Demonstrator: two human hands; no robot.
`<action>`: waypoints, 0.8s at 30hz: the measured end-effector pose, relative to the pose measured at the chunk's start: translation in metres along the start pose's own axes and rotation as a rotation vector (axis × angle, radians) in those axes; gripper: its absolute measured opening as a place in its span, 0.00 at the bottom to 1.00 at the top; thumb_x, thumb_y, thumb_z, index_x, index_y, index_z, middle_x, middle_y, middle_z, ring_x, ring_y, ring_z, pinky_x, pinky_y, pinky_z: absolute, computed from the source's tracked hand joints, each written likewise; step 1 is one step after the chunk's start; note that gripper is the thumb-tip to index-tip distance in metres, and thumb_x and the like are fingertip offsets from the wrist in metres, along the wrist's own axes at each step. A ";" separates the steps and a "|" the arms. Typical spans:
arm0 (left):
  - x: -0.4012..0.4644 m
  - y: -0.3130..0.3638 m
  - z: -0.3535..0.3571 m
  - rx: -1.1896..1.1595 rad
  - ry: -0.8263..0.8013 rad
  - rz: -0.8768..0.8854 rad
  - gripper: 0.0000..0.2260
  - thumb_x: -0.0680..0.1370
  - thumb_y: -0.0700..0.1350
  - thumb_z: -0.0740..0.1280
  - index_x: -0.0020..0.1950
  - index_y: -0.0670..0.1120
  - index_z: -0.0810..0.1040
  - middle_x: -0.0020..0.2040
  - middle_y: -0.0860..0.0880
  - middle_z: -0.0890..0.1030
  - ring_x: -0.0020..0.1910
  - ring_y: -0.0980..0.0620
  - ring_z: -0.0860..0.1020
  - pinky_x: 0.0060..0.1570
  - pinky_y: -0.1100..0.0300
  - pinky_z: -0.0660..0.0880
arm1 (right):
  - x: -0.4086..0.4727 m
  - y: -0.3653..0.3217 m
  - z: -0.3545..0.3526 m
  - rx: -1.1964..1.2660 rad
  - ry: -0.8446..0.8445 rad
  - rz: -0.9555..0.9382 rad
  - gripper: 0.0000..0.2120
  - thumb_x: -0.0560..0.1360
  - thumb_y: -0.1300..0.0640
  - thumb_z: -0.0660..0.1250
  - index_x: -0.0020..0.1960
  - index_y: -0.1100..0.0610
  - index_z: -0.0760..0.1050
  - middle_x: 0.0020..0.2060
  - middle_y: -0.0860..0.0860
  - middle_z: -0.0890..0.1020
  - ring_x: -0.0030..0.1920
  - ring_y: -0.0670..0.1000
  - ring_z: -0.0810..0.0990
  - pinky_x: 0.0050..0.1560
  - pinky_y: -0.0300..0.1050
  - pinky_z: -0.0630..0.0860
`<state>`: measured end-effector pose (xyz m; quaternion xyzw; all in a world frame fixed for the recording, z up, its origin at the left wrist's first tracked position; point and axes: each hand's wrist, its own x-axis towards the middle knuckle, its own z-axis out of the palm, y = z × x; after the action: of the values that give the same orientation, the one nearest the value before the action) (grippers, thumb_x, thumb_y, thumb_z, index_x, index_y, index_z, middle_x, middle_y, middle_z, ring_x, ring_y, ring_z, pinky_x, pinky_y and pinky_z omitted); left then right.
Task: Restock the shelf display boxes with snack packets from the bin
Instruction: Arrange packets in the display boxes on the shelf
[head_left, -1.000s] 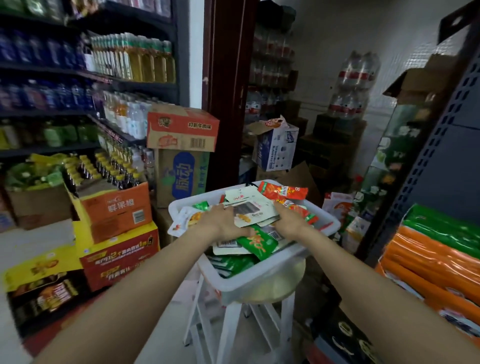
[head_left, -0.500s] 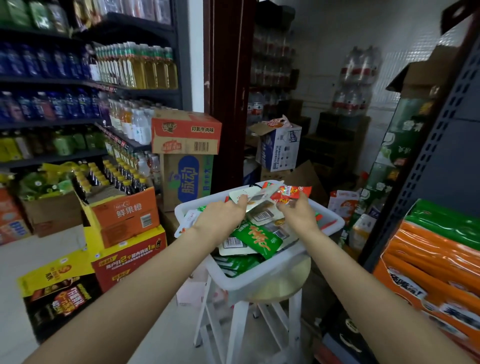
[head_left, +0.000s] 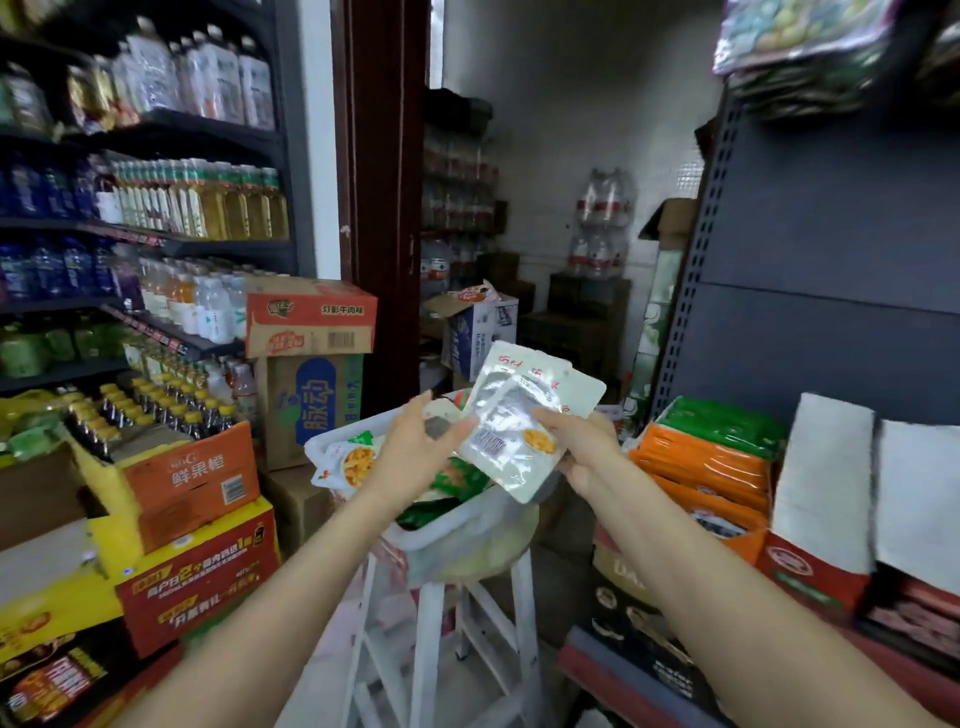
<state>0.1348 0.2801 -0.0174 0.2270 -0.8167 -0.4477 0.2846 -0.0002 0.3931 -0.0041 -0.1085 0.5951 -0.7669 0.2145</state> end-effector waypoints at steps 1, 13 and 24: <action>-0.003 0.009 0.003 -0.124 -0.020 -0.094 0.32 0.75 0.60 0.63 0.74 0.46 0.61 0.69 0.49 0.70 0.65 0.50 0.71 0.63 0.55 0.69 | -0.010 -0.005 -0.009 0.011 -0.032 -0.031 0.08 0.73 0.69 0.68 0.50 0.61 0.76 0.40 0.55 0.81 0.35 0.51 0.80 0.29 0.40 0.77; -0.080 0.145 0.143 0.343 0.048 0.634 0.12 0.79 0.44 0.60 0.61 0.51 0.75 0.50 0.47 0.81 0.50 0.43 0.78 0.42 0.53 0.71 | -0.115 -0.083 -0.149 -0.510 0.064 -0.274 0.19 0.74 0.37 0.62 0.52 0.53 0.73 0.46 0.49 0.77 0.52 0.52 0.78 0.49 0.49 0.77; -0.098 0.226 0.275 -0.128 -0.436 0.615 0.19 0.80 0.46 0.61 0.70 0.43 0.67 0.66 0.46 0.73 0.65 0.49 0.71 0.65 0.55 0.67 | -0.172 -0.138 -0.329 -0.278 0.431 -0.482 0.09 0.75 0.67 0.65 0.54 0.60 0.77 0.50 0.56 0.83 0.49 0.56 0.82 0.51 0.52 0.79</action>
<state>-0.0035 0.6196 0.0315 -0.1472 -0.8585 -0.4293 0.2389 -0.0144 0.7842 0.0550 -0.1096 0.6828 -0.7122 -0.1203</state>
